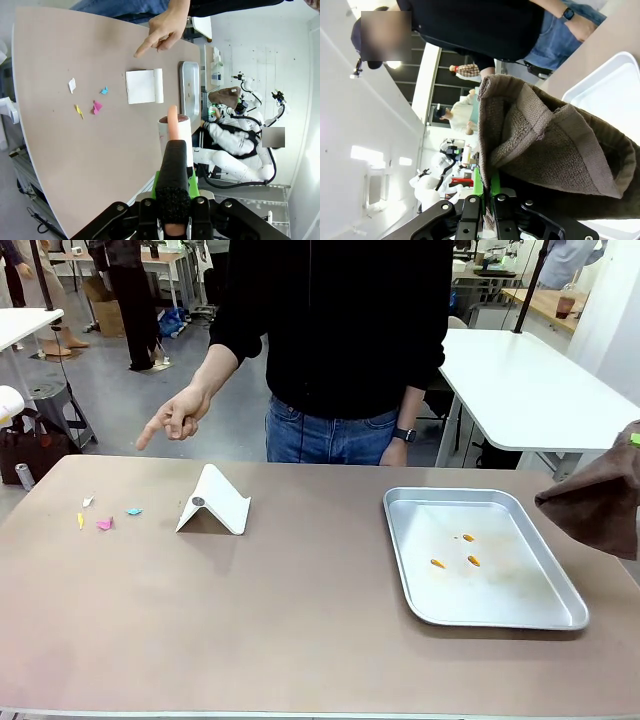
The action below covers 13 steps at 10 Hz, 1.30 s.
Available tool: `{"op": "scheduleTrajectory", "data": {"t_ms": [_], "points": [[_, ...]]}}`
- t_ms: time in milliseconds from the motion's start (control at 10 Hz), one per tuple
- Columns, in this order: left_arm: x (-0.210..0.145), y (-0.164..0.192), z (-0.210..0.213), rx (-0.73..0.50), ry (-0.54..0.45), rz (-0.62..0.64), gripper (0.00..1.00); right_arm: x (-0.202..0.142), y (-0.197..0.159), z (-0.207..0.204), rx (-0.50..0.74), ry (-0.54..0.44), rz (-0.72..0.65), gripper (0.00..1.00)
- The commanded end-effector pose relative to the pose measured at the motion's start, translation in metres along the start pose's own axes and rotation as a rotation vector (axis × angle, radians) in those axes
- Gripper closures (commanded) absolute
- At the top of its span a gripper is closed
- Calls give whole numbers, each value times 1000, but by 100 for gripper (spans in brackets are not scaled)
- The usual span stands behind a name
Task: Clean the surface of the table.
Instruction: If a person points to the right, clean the right side of the table with your right hand, and if they point to the left, clean the left side with your left hand.
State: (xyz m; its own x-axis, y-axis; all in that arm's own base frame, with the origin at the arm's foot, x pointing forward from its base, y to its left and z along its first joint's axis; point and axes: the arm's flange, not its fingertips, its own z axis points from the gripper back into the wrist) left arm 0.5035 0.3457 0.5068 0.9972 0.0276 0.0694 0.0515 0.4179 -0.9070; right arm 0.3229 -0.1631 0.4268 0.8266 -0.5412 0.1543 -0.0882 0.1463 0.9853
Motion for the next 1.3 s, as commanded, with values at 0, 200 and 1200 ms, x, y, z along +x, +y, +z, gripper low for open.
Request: {"op": "scheduleTrajectory", "data": {"t_ms": [0,200,1200], "points": [[1,-4,0,-6,-4,2,100,0,2,2,1,-1,-3,100],[1,-4,0,-6,-4,2,100,0,2,2,1,-1,-3,100],[-14,31,-9,76,-133,-157,78,0,2,2,1,-1,-3,100]]}}
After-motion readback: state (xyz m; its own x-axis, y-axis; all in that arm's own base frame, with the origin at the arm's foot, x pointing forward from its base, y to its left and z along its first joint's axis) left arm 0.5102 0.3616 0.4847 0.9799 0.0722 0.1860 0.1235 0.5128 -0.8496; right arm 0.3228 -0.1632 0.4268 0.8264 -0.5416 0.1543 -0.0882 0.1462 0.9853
